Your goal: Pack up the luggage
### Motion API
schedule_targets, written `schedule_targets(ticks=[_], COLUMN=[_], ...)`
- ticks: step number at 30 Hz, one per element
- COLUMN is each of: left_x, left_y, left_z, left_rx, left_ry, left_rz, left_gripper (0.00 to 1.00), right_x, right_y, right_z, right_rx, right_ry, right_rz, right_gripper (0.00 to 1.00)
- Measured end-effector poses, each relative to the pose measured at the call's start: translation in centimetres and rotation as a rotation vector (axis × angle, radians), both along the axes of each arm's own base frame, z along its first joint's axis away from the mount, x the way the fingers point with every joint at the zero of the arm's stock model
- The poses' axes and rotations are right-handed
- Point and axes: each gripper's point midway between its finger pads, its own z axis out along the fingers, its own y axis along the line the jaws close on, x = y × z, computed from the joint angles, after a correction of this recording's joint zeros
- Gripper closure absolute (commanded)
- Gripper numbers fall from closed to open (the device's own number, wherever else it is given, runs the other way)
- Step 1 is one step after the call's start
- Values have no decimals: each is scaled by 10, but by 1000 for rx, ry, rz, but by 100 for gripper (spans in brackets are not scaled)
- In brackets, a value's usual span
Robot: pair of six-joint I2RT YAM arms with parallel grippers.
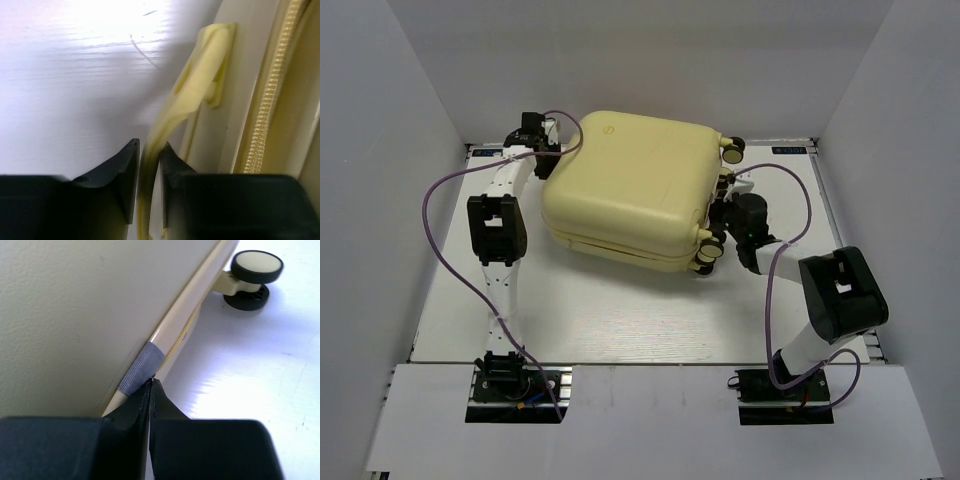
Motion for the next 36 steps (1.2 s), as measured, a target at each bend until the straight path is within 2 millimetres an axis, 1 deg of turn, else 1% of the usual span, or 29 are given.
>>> schedule_targets(ticks=[1,2,3,4,5,7,9,11,13,15,16,17,19,20,21,22,23,24,25,26,27,28,29,30,31,33,34,36], left_x=[-2,-3,-3,-2,-1,-4,-6,-14,-31,-53,-64,-73,-81,-86,-92,-101,-106,-114,-123,-134,-145,-156,-167,-176,-182,-196,-202,-217], left_y=[1,4,14,25,30,32,34,41,49,58,63,70,91,102,114,127,137,147,153,158,159,153,141,125,101,44,18,-30], left_z=[-1,-2,-2,-1,0,-2,2,6,13,21,29,41,83,113,139,187,221,263,291,316,331,337,332,324,308,272,256,227], left_rx=[5,22,61,73,57,53,54,76,112,148,164,189,228,248,274,279,284,284,279,269,255,227,212,193,175,143,133,112], left_ry=[8,15,17,14,15,29,32,50,95,150,175,175,106,45,-8,-112,-191,-293,-362,-419,-453,-472,-449,-425,-388,-288,-245,-159], left_rz=[2,8,35,68,92,121,156,203,252,297,326,359,442,484,520,563,596,633,654,673,678,659,626,584,518,355,283,152], left_gripper=[36,10,0,0,0,0,0,0,0,0,0,0,0,0,0,0,0,0,0,0,0,0,0,0,0,3,5,7], right_x=[4,8,11,13,15,15,14,12,11,7,2,-4,-16,-23,-28,-33,-36,-39,-41,-41,-41,-42,-43,-44,-45,-50,-52,-58], right_y=[-1,-2,-4,-6,-10,-8,-7,-7,-6,-3,0,4,12,15,18,21,24,26,27,27,27,26,26,26,26,27,29,35], right_z=[0,0,1,1,1,3,3,2,3,4,6,7,10,10,10,10,9,9,8,7,7,7,8,9,10,11,12,12], right_rx=[9,14,18,17,20,32,35,37,40,43,41,38,28,22,16,9,4,-4,-10,-17,-24,-30,-34,-40,-45,-56,-62,-78], right_ry=[-2,-2,-4,-4,-5,-10,-11,-10,-17,-24,-29,-35,-43,-44,-42,-43,-43,-43,-42,-41,-41,-41,-42,-42,-42,-38,-37,-36], right_rz=[-10,-16,-22,-30,-37,-23,-18,-14,-8,4,16,33,62,73,84,95,101,106,107,106,100,94,89,82,77,72,72,73], right_gripper=[100,100,100,100,100,100,100,100,100,100,100,100,100,100,100,100,100,100,100,100,100,100,100,100,100,100,100,100])
